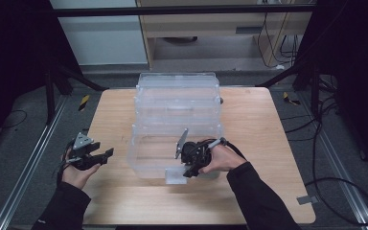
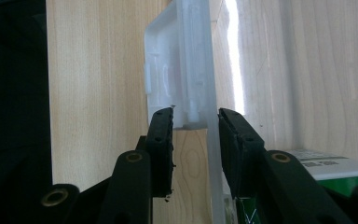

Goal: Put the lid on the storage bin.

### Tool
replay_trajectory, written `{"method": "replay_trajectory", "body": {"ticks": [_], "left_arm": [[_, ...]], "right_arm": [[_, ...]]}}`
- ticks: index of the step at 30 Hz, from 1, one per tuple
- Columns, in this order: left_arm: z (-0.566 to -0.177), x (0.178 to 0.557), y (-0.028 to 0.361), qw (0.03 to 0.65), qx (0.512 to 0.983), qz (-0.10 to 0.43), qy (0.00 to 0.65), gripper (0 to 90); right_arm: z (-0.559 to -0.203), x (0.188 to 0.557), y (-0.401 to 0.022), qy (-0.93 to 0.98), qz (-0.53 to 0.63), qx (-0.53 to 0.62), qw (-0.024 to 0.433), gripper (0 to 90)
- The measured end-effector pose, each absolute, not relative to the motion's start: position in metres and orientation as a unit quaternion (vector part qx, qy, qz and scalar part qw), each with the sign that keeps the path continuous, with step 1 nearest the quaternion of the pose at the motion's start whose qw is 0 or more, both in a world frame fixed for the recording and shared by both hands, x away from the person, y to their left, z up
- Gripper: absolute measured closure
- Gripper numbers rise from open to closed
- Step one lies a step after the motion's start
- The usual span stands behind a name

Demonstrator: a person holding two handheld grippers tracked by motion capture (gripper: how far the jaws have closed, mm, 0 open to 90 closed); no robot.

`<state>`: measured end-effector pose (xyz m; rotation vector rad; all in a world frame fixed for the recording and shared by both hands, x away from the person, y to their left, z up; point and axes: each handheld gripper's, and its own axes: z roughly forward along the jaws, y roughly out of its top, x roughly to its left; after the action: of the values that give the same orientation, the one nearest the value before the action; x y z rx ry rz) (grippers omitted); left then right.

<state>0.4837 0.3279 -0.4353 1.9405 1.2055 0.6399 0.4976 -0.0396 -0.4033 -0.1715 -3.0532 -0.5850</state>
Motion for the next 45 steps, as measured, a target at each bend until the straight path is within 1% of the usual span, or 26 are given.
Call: {"method": "replay_trajectory", "body": {"ticks": [9,19,26,36,39,45], "left_arm": [[-0.415,0.486,0.322,0.392,0.758,0.260,0.452,36.9],[-0.387,0.491,0.308,0.426,0.763,0.261,0.411,37.3],[-0.368,0.501,0.294,0.427,0.781,0.258,0.376,37.9],[-0.335,0.519,0.277,0.448,0.803,0.227,0.320,38.9],[-0.327,0.523,0.272,0.440,0.814,0.232,0.300,39.0],[-0.313,0.529,0.263,0.444,0.826,0.224,0.264,39.9]], "right_arm": [[-0.404,0.497,-0.042,-0.978,-0.197,-0.063,0.012,66.9],[-0.404,0.496,-0.042,-0.978,-0.200,-0.062,0.009,67.1],[-0.404,0.496,-0.043,-0.978,-0.201,-0.060,0.008,67.1],[-0.405,0.496,-0.043,-0.978,-0.203,-0.056,0.007,67.2],[-0.404,0.496,-0.043,-0.978,-0.202,-0.055,0.006,67.2],[-0.405,0.496,-0.043,-0.978,-0.202,-0.054,0.007,67.2]]}}
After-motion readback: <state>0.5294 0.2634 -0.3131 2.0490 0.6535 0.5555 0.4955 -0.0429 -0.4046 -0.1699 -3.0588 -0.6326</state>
